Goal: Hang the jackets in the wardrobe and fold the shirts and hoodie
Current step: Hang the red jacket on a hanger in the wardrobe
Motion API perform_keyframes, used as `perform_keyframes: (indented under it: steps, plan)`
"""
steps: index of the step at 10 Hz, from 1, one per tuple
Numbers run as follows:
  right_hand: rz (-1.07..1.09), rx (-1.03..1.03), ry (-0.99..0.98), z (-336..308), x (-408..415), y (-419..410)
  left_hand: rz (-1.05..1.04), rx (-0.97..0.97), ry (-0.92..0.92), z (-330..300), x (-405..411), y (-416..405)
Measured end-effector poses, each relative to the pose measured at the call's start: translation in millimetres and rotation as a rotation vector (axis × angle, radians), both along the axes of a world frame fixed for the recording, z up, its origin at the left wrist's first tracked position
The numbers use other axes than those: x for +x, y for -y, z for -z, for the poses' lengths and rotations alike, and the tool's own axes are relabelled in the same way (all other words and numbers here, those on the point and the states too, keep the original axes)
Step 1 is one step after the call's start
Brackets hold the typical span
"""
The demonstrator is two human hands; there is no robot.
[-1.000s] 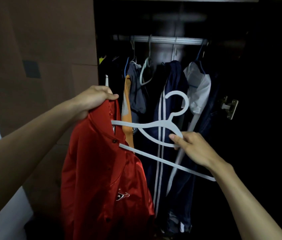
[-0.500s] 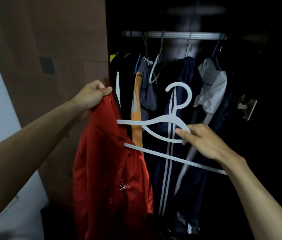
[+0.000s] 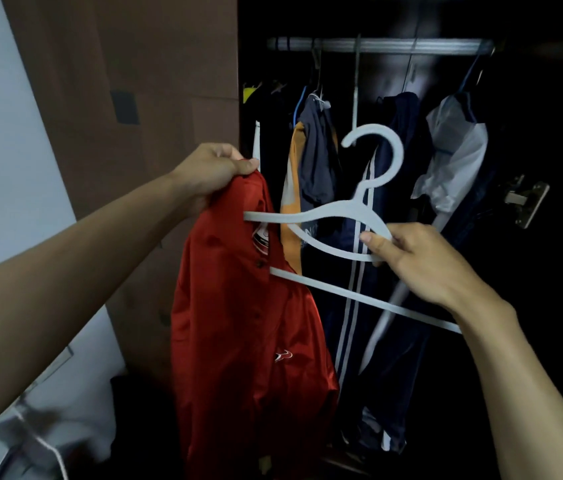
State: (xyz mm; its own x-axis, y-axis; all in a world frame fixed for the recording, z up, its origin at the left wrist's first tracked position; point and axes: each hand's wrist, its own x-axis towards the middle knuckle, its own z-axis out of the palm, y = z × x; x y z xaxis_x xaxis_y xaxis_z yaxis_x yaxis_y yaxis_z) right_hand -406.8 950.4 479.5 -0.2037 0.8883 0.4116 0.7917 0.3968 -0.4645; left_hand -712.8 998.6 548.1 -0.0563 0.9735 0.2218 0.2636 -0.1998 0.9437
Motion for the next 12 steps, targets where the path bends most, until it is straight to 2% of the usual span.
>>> perform_keyframes:
  steps: [2,3,4,5,6,7,8,9,10,11,12]
  plan:
    - [-0.029,-0.026,0.223,9,-52,-6,-0.046,-0.032,0.036,-1,17,5]
    - [-0.074,-0.048,0.238,23,-78,-14,-0.032,-0.076,0.127,3,28,8]
    - [-0.055,-0.049,0.126,39,-79,-26,-0.003,-0.147,0.318,4,31,15]
    - [0.057,0.034,-0.051,57,-69,-32,-0.016,-0.147,0.32,5,29,21]
    - [0.051,0.078,-0.191,61,-75,-34,0.017,-0.099,0.075,3,30,28]
    - [-0.05,0.052,-0.142,51,-96,-32,0.079,-0.074,-0.042,-5,39,33]
    - [-0.1,0.03,-0.205,54,-106,-29,0.16,-0.103,-0.123,-14,42,42]
    - [-0.084,0.059,-0.367,67,-105,-28,0.137,-0.08,-0.344,-22,39,44]
    - [-0.102,0.078,-0.467,71,-103,-31,0.071,-0.035,-0.642,-28,32,42]
    - [-0.123,0.083,-0.472,68,-100,-34,0.111,-0.06,-0.762,-26,16,38]
    - [-0.146,0.086,-0.447,65,-96,-36,0.133,-0.093,-0.976,-31,-6,42]
